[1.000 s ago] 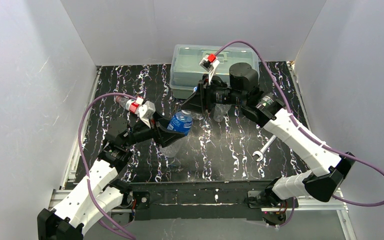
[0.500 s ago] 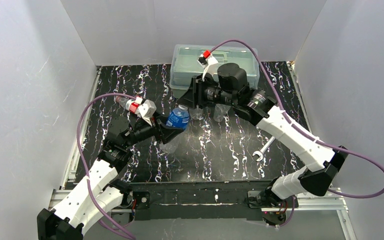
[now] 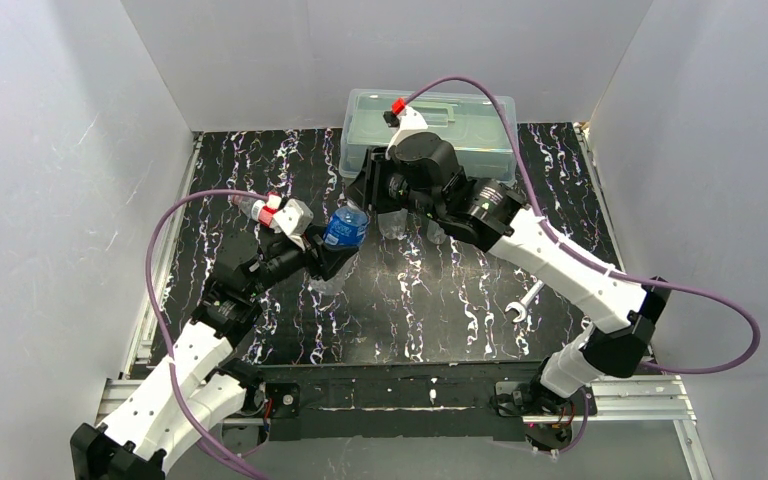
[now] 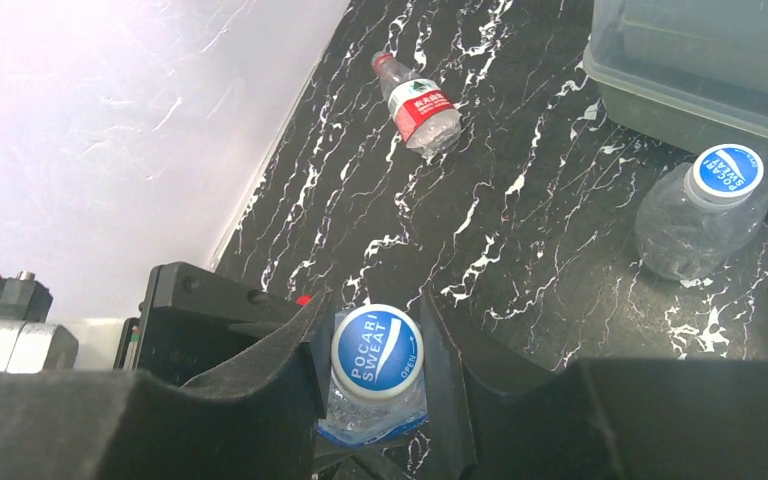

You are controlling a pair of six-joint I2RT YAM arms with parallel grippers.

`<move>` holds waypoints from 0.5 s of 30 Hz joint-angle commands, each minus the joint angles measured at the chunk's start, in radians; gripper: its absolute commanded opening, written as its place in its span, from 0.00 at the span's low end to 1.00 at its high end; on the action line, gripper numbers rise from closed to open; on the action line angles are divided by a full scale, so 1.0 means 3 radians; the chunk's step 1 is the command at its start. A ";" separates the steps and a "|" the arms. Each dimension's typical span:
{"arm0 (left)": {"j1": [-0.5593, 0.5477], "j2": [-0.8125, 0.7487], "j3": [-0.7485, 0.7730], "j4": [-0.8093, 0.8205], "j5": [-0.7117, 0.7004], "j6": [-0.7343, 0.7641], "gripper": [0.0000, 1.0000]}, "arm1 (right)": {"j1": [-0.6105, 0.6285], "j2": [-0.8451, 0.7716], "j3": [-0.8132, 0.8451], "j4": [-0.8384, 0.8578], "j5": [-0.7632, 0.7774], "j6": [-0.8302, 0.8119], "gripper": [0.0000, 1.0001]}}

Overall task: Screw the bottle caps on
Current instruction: Screw the bottle cap onto the plastic bottle.

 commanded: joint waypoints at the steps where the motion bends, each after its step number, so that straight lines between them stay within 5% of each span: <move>1: 0.0039 -0.0105 0.0144 0.0246 -0.0592 0.0130 0.00 | 0.0162 0.0119 0.0106 -0.0426 -0.0061 0.0107 0.21; 7: 0.0040 -0.0203 0.0037 0.0175 -0.0580 0.0138 0.00 | 0.0164 0.0084 0.0176 -0.0334 0.0006 0.0052 0.38; 15: 0.0040 -0.0252 -0.0054 0.0120 -0.0462 0.0061 0.00 | 0.0163 -0.0111 0.0318 -0.0289 0.0212 -0.0099 0.75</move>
